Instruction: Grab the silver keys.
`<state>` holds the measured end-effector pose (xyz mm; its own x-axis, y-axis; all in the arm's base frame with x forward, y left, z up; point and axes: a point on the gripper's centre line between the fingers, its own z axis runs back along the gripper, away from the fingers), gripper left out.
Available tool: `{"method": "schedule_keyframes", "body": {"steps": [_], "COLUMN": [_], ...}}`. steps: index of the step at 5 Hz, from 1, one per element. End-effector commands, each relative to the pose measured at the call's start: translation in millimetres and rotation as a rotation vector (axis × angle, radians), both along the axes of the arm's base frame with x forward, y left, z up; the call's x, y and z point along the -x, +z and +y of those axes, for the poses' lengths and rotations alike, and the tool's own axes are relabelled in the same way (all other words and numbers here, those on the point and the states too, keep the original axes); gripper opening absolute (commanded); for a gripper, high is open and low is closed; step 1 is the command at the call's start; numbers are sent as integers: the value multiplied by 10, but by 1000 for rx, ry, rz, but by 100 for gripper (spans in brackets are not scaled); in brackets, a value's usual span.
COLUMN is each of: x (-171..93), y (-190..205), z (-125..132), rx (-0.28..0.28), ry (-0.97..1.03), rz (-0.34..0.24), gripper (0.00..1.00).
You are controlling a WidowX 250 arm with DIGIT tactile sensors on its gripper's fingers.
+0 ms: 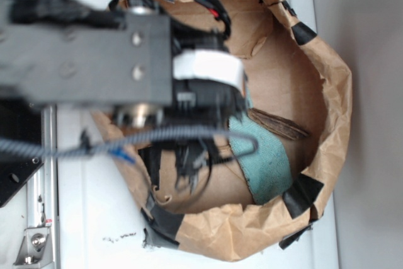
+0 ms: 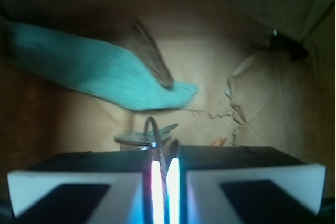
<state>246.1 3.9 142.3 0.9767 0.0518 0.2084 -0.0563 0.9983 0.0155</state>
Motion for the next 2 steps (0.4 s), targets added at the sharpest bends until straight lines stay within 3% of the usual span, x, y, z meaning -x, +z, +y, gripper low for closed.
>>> {"method": "schedule_keyframes", "body": {"steps": [1,2], "x": [-205,-245], "y": [30,11], "z": [30,76], "rx": [-52,-47], "ry": [19,29], "rz": [6,30], "gripper": [0,0]}}
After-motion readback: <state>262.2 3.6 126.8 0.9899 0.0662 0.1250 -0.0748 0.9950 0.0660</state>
